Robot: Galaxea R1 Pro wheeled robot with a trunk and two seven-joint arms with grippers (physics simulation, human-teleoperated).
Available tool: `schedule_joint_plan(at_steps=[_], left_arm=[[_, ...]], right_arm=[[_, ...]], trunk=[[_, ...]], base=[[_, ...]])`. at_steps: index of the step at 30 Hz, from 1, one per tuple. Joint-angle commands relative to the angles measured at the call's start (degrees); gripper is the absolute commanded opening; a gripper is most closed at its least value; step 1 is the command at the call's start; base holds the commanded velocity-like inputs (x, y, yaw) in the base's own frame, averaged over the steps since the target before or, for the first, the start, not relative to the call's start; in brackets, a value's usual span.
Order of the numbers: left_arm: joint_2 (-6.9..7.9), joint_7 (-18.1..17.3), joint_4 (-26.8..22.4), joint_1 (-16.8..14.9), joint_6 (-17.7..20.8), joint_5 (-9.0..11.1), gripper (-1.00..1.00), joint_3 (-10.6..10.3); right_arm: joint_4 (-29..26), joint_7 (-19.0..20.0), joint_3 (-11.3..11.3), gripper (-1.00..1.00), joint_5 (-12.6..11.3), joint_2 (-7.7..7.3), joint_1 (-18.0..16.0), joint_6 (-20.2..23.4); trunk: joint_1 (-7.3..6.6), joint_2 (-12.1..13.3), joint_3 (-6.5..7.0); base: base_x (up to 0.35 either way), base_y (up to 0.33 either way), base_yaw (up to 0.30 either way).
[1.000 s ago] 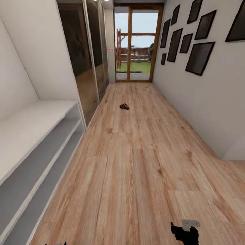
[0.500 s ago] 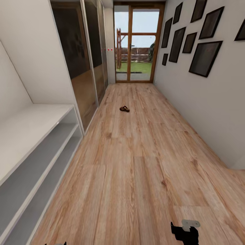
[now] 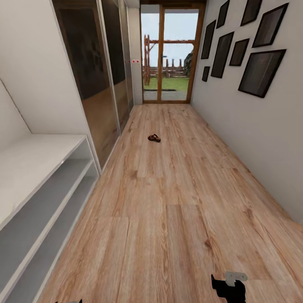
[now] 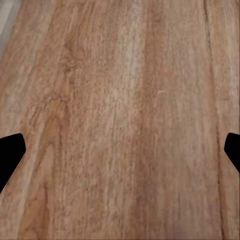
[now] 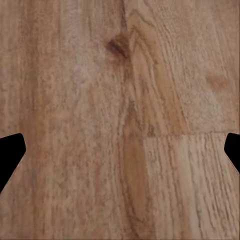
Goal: Pick up the two gym shoes and the two sandals from the corridor floor and place them onto the hallstand (shoe rack) in the corridor, making sure they are on the rack and not on the floor. Arrange them so the two gym shoes are next to each other and the two sandals are next to each other.
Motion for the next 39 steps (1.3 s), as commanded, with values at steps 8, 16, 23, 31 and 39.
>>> schedule_joint_plan(at_steps=[8, 16, 23, 31, 39], left_arm=[[-0.04, -0.6, 0.1, 0.0, -0.1, 0.1, 1.00, 0.4], [-0.03, -0.6, 0.1, 0.0, -0.1, 0.1, 1.00, 0.4], [-0.04, -0.6, 0.1, 0.0, -0.1, 0.1, 1.00, 0.4], [-0.03, -0.6, 0.1, 0.0, -0.1, 0.1, 1.00, 0.4], [-0.04, -0.6, 0.1, 0.0, -0.1, 0.1, 1.00, 0.4]], right_arm=[[0.1, -0.3, -0.3, 1.00, 0.6, 0.00, 0.0, -0.2], [0.1, -0.3, -0.3, 1.00, 0.6, 0.00, 0.0, -0.2], [0.1, -0.3, -0.3, 1.00, 0.6, 0.00, 0.0, -0.2], [0.1, -0.5, -0.3, 1.00, 0.6, 0.19, 0.0, -0.2], [0.7, -0.4, -0.3, 1.00, 0.6, 0.69, 0.0, 0.0]], trunk=[[0.02, 0.0, -0.05], [0.02, 0.0, -0.05], [0.02, 0.0, -0.05], [0.02, 0.0, -0.05], [0.02, 0.0, -0.05]], base=[[0.339, 0.000, 0.000], [0.339, -0.021, 0.000], [0.339, -0.075, 0.000], [0.339, -0.083, 0.000], [0.339, -0.084, 0.000]])
